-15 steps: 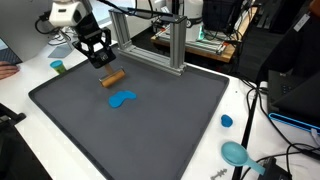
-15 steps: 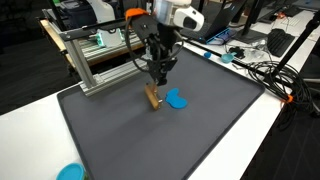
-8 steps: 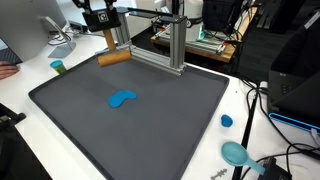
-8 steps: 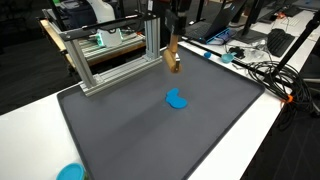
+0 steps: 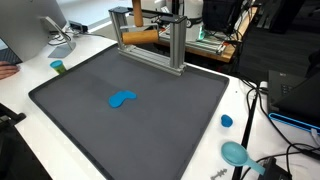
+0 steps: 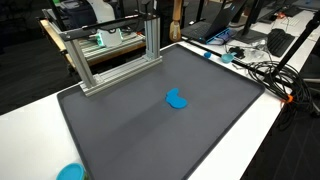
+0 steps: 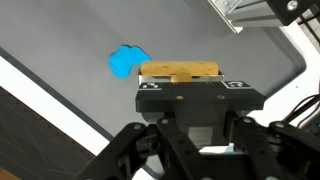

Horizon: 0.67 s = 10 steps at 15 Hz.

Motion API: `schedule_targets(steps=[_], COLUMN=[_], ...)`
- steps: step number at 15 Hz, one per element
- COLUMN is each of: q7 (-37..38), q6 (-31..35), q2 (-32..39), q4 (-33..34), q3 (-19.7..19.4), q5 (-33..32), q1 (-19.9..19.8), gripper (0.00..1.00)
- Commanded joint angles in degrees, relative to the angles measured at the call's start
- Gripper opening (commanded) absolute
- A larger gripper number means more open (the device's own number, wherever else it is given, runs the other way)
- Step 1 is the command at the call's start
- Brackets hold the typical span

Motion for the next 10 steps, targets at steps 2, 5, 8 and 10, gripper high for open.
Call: schedule_targets(steps=[2, 5, 8, 10], q7=[0.0, 10.1, 19.6, 25.9], q6=[-0.1, 1.7, 1.3, 1.6], q2=[0.8, -1.6, -7.0, -10.6], q4=[0.2, -3.8, -9.5, -13.3], q3=[-0.4, -0.5, -0.7, -0.7], q5=[0.0, -2.5, -1.2, -0.8], q1=[0.3, -0.1, -0.2, -0.2], gripper=[0.21, 0.21, 0.21, 0.21])
